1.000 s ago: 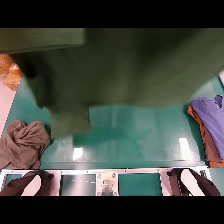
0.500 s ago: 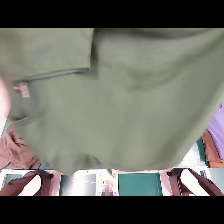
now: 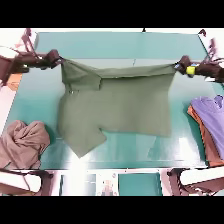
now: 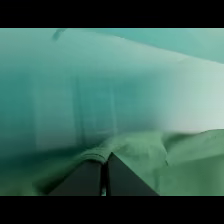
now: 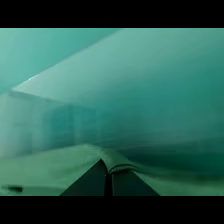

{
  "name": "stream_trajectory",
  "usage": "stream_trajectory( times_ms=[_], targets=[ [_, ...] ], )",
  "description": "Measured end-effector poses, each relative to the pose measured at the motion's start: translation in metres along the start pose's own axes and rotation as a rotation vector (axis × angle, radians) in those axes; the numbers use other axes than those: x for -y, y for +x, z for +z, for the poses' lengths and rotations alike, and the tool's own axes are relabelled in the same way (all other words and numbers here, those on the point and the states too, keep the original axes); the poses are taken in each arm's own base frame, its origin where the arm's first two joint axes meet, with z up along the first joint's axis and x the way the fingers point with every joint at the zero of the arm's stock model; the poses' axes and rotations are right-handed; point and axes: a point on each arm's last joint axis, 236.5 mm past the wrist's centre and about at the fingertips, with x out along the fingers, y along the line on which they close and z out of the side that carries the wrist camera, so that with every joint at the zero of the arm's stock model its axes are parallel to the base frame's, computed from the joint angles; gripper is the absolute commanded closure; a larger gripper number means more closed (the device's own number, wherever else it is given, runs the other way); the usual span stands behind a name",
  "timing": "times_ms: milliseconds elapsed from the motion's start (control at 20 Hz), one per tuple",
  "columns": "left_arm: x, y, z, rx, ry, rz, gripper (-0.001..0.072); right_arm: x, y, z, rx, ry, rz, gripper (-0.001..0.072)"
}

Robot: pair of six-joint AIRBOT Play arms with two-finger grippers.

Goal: Fold the shirts.

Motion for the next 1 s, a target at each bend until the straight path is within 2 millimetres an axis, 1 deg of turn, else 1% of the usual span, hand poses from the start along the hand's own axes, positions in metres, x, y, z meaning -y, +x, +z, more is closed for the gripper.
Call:
stream_trajectory(
  times_ms=[100, 150, 200, 300, 400, 450, 550, 700, 800, 900, 1000],
  targets=[
    [-0.023, 0.023, -0.001, -0.005, -0.035, 0.016, 0.0682, 0.020, 0.028, 0.000, -0.024, 0.070, 0.017, 0.0698],
    [-0.033, 0.030, 0.001, -0.002, -0.048, 0.024, 0.0682, 0.026, 0.039, 0.002, -0.032, 0.101, 0.030, 0.0698],
    [-0.039, 0.033, 0.004, 0.008, -0.064, 0.028, 0.0682, 0.030, 0.044, 0.005, -0.038, 0.118, 0.040, 0.0698],
    [-0.053, 0.035, 0.005, -0.001, -0.096, 0.033, 0.0682, 0.037, 0.047, 0.012, -0.042, 0.145, 0.056, 0.0698],
    [-0.063, 0.030, 0.001, -0.036, -0.120, 0.028, 0.0682, 0.043, 0.041, 0.012, -0.075, 0.168, 0.071, 0.0698],
    [-0.069, 0.026, -0.006, -0.072, -0.131, 0.026, 0.0682, 0.048, 0.037, 0.009, -0.102, 0.175, 0.072, 0.0698],
    [-0.078, 0.019, -0.025, -0.160, -0.135, 0.038, 0.0681, 0.059, 0.027, -0.007, -0.187, 0.176, 0.057, 0.0698],
    [-0.086, 0.013, -0.058, -0.294, -0.123, 0.067, 0.0682, 0.075, 0.015, -0.038, -0.323, 0.168, 0.016, 0.0698],
    [-0.087, 0.013, -0.075, -0.352, -0.116, 0.077, 0.0681, 0.082, 0.012, -0.057, -0.392, 0.167, -0.010, 0.0698],
    [-0.088, 0.014, -0.096, -0.420, -0.113, 0.089, 0.0681, 0.091, 0.011, -0.076, -0.453, 0.163, -0.043, 0.0697],
    [-0.089, 0.015, -0.113, -0.467, -0.113, 0.100, 0.0681, 0.097, 0.010, -0.091, -0.501, 0.153, -0.073, 0.0696]
  ],
)
